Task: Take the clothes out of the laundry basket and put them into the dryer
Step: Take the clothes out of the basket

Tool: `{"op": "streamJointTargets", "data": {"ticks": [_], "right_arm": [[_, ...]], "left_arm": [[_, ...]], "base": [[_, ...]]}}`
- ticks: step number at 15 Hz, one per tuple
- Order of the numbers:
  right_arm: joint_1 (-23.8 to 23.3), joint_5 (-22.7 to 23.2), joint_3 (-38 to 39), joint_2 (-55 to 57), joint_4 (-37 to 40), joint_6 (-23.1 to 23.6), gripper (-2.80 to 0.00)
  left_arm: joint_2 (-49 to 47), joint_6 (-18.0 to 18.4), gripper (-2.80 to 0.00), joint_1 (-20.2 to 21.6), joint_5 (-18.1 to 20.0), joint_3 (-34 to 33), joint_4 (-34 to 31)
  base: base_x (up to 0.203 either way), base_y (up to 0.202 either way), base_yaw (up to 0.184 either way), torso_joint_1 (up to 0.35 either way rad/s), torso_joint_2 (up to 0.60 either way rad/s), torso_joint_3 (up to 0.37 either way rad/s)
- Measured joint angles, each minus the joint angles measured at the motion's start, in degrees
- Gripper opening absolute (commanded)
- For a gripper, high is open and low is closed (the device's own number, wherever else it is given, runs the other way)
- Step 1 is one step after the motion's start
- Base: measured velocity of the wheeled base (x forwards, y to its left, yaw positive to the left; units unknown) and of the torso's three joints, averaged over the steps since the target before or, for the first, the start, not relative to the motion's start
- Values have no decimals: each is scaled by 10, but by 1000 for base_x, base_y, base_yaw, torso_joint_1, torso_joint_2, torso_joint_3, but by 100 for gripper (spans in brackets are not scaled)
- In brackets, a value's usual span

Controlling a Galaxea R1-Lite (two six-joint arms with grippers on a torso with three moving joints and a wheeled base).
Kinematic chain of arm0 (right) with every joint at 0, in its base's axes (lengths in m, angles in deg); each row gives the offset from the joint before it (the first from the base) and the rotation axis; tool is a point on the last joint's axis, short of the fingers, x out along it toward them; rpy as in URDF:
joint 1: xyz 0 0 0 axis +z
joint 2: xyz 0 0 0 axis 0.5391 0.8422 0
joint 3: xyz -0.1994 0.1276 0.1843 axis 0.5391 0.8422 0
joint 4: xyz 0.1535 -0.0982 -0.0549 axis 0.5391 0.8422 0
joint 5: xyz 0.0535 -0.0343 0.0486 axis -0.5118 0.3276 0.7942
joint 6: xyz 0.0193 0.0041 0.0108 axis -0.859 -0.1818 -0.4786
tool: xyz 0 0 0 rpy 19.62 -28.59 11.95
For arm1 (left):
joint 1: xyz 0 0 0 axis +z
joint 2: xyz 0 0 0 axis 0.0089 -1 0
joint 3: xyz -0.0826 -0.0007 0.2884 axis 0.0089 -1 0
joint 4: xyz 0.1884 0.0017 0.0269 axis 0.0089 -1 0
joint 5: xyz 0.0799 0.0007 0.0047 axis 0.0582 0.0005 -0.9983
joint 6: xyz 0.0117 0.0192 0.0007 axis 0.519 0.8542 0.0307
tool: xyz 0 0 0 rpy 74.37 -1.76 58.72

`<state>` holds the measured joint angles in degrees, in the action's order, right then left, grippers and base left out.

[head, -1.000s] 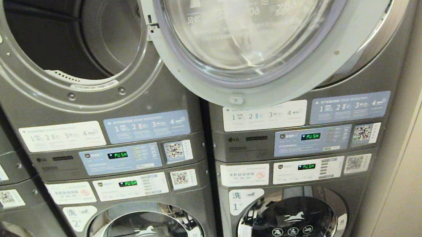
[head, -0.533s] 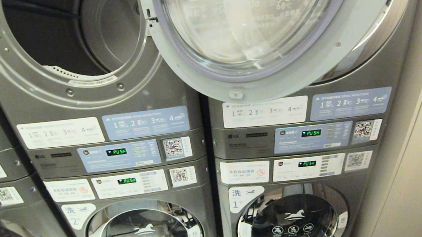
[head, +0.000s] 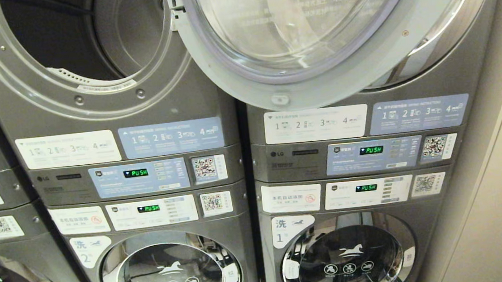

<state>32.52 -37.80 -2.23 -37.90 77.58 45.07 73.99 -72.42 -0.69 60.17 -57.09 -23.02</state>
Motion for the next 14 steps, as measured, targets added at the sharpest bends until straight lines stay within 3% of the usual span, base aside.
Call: {"op": "streamJointTargets", "data": {"ticks": [14], "right_arm": [[0, 0, 0, 0, 0, -1, 0]], "left_arm": [[0, 0, -280, 0, 0, 0, 0]], "base": [[0, 0, 0, -155, 325, 163]]}}
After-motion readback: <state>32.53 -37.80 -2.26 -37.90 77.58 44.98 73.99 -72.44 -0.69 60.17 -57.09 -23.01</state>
